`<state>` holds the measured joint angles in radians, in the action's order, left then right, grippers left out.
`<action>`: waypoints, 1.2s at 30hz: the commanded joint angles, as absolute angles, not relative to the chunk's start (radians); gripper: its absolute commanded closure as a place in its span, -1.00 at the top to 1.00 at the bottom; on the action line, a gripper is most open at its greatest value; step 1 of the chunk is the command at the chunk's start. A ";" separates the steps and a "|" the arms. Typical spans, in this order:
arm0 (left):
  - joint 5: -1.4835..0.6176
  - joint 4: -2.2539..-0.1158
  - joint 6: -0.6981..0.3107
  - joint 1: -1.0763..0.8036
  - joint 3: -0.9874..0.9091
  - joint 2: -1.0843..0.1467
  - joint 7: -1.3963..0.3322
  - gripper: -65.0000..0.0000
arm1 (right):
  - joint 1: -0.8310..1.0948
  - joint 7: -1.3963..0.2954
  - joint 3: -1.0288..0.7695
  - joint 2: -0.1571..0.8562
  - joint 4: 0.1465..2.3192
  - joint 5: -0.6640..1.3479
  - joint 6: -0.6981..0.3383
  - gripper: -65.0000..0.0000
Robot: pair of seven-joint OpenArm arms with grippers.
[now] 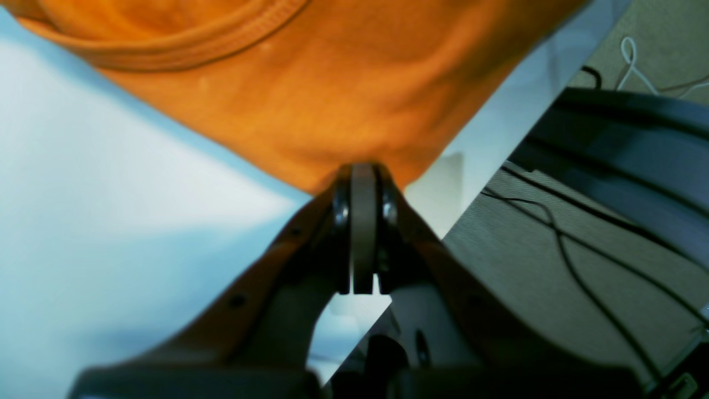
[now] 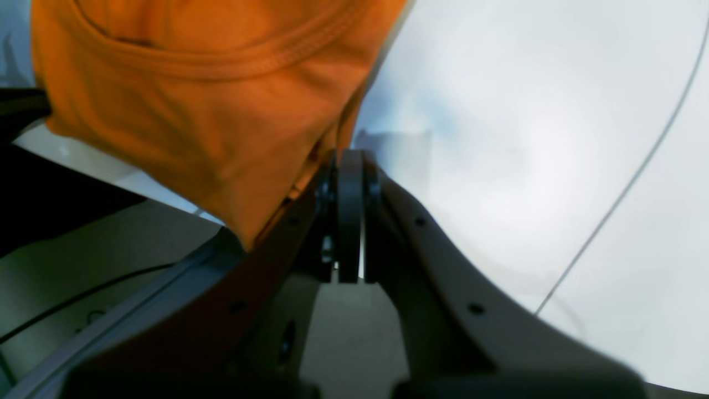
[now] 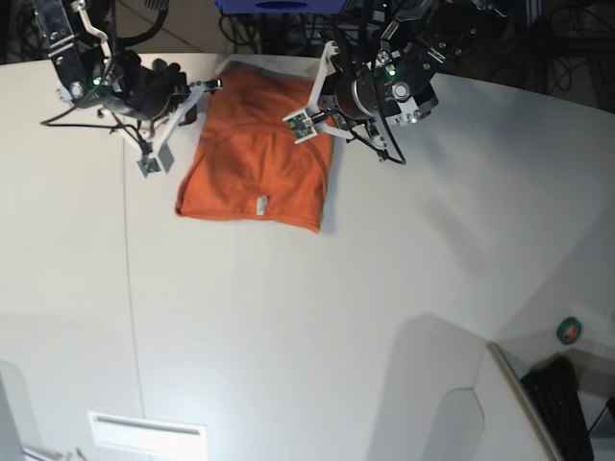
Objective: Layout the t-shirt on the table in an organized manner, then fold the t-shirt properly
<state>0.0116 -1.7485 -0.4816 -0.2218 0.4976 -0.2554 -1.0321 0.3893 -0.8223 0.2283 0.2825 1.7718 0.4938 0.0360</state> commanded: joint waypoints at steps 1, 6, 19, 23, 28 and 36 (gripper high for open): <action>0.007 -1.804 -0.483 -0.234 0.475 -0.269 -1.021 -1.00 | 0.400 -0.809 0.222 0.291 1.807 0.504 0.031 -1.00; 0.007 -1.933 -0.484 -0.298 0.312 -0.274 -1.017 -1.00 | 0.466 -0.720 0.150 0.323 1.865 0.504 0.031 -1.00; 0.007 -1.724 -0.487 -0.484 0.070 -0.294 -0.407 -1.00 | 0.751 -0.116 -0.028 0.343 1.804 0.263 0.027 -1.00; 0.007 -1.718 -0.487 -0.564 0.071 -0.328 -0.285 -1.00 | 0.845 0.013 -0.035 0.346 1.797 0.246 0.025 -1.00; 0.012 -1.673 -0.483 -0.684 0.067 -0.360 0.004 -1.00 | 0.951 0.048 -0.021 0.343 1.796 0.245 0.025 -1.00; 0.018 -1.463 -0.483 -0.865 -0.079 -0.364 0.421 -1.00 | 1.135 0.028 -0.061 0.344 1.793 0.246 0.025 -1.00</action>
